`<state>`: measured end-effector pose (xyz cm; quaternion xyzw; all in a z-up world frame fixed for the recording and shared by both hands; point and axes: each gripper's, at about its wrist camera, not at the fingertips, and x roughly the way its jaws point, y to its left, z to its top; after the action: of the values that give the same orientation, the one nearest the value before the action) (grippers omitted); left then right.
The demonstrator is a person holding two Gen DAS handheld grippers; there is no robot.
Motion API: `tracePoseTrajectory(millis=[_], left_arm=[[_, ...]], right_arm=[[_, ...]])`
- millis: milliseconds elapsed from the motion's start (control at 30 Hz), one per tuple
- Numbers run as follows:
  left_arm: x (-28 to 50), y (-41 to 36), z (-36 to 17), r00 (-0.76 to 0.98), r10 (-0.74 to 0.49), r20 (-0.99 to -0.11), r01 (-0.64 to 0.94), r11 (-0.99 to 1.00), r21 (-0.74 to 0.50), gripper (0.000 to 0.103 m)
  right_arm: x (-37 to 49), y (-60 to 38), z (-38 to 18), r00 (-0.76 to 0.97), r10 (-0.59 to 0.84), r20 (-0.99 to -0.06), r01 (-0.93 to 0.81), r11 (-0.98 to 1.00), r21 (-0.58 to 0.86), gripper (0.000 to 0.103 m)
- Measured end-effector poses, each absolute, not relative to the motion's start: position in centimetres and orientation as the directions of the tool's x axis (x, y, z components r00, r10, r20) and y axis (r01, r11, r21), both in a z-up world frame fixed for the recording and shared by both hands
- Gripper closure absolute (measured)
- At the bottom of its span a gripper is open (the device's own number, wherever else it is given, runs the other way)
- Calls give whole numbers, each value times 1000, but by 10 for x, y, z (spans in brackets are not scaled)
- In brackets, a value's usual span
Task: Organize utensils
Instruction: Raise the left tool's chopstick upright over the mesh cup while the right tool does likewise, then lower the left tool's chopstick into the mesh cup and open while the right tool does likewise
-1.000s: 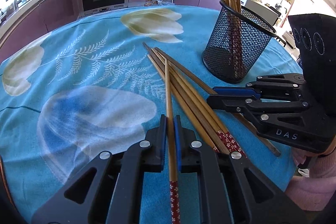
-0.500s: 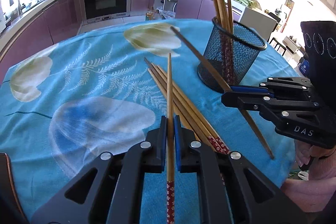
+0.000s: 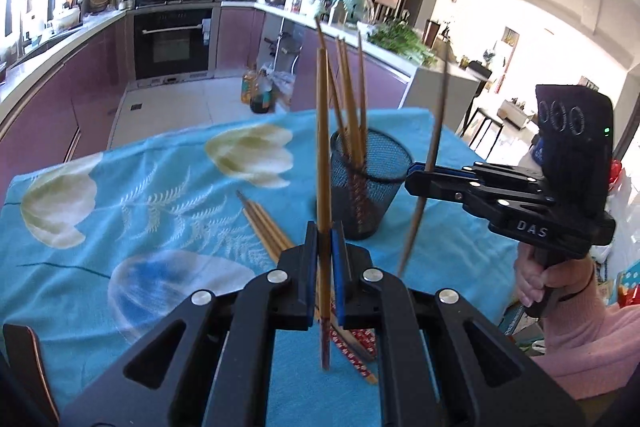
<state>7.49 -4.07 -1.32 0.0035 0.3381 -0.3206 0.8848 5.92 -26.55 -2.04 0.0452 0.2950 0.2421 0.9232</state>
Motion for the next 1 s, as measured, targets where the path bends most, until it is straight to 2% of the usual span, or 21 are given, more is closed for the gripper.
tracePoseTrajectory(millis=[400,733,1000], left_arm=[[85,-45,32,604,-638,-478,603,758,-249,96],[107,-79,67,629,-664,-404,639,738,-217,96],[116,-104,78,651,-652,-389,641,746,-179,96]], right_arm=[[58,-286,26,788,446,-424,-415,894,169,97],[65,-302,59,840,407,-357,-390,913,124,97],[77,-313,62,862,391,-322,-363,920,145,97]])
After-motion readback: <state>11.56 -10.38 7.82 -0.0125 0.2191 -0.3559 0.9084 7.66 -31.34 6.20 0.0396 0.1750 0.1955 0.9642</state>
